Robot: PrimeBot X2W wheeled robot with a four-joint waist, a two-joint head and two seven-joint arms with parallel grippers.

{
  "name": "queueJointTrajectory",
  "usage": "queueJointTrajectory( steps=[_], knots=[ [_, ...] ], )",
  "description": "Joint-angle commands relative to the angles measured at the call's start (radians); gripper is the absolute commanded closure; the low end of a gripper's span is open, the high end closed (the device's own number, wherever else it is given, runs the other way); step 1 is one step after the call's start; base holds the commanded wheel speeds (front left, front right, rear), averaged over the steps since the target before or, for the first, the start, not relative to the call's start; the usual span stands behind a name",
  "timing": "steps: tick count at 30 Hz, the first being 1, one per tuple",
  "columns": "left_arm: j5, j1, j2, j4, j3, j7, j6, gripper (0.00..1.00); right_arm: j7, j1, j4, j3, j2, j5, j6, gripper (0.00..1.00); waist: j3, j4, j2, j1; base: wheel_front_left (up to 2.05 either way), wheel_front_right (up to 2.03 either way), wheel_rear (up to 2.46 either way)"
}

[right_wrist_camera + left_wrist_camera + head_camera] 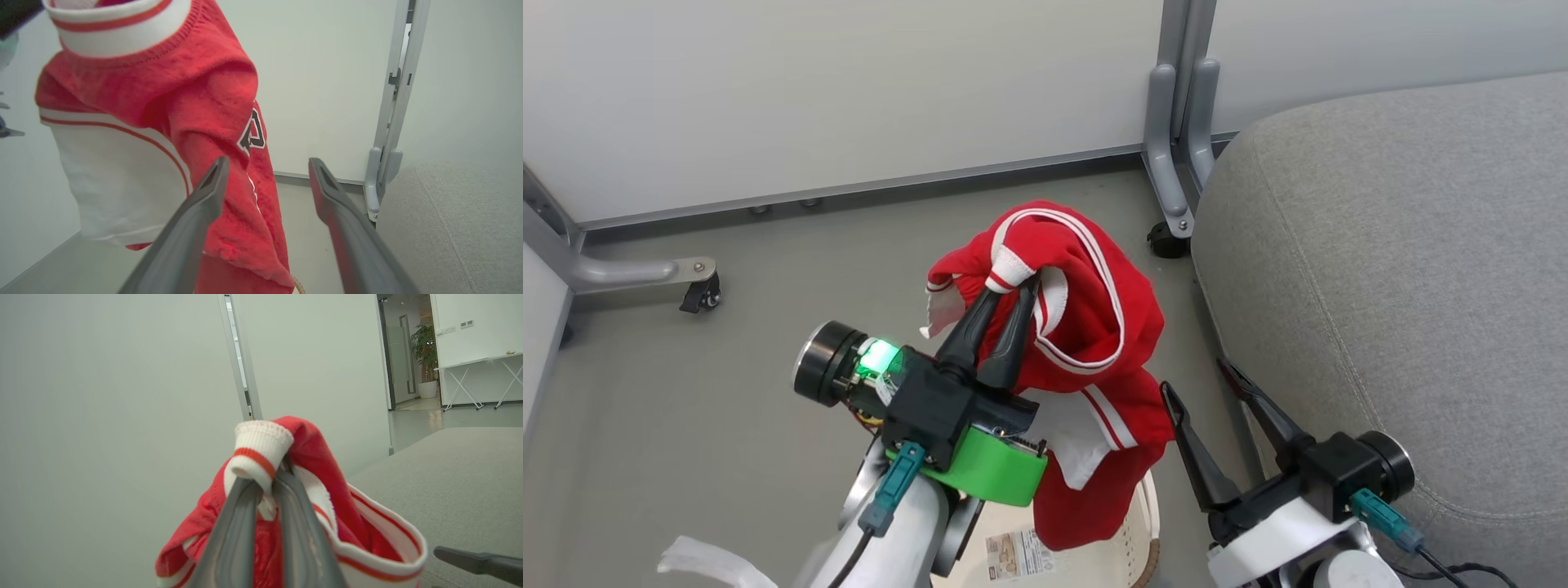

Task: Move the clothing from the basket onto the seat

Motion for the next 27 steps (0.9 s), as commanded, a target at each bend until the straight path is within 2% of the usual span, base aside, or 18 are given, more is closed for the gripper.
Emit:
queueJointTrajectory(
  steps=[1, 9, 17, 18, 19, 20, 27],
  knots=[
    [0.005, -0.027, -0.001, -0.015, -0.006, -0.004, -0.005, 1.00, -0.003, -0.025, 0.011, 0.017, -0.004, 0.013, 0.000, 0.00, 0.003, 0.006, 0.0000, 0.0001, 0.00, 0.00, 0.00],
    [-0.024, -0.060, -0.002, -0.054, -0.079, -0.004, -0.021, 1.00, -0.003, -0.115, 0.101, 0.141, -0.035, 0.071, 0.000, 0.00, 0.009, 0.039, 0.0000, 0.0001, 0.00, 0.00, 0.00],
    [-0.044, -0.075, -0.002, -0.057, -0.138, -0.004, -0.016, 1.00, -0.003, -0.158, 0.121, 0.221, -0.039, 0.108, 0.000, 0.00, 0.016, 0.061, 0.0000, 0.0001, 0.00, 0.00, 0.00],
    [-0.043, -0.074, -0.002, -0.048, -0.139, -0.004, -0.014, 1.00, -0.003, -0.159, 0.121, 0.226, -0.041, 0.109, 0.000, 0.19, 0.017, 0.062, 0.0000, 0.0001, 0.00, 0.00, 0.00],
    [-0.042, -0.073, -0.002, -0.040, -0.138, -0.004, -0.014, 1.00, -0.003, -0.160, 0.121, 0.230, -0.043, 0.107, 0.000, 0.84, 0.018, 0.062, 0.0000, 0.0001, 0.00, 0.00, 0.00],
    [-0.043, -0.071, -0.002, -0.033, -0.136, -0.004, -0.013, 1.00, -0.003, -0.159, 0.122, 0.234, -0.045, 0.103, 0.000, 1.00, 0.020, 0.062, 0.0000, 0.0001, 0.00, 0.00, 0.00],
    [-0.024, -0.059, -0.002, 0.035, -0.103, -0.003, -0.011, 1.00, -0.003, -0.163, 0.123, 0.233, -0.053, 0.098, 0.000, 1.00, 0.038, 0.053, 0.0000, 0.0001, 0.00, 0.00, 0.00]
  ],
)
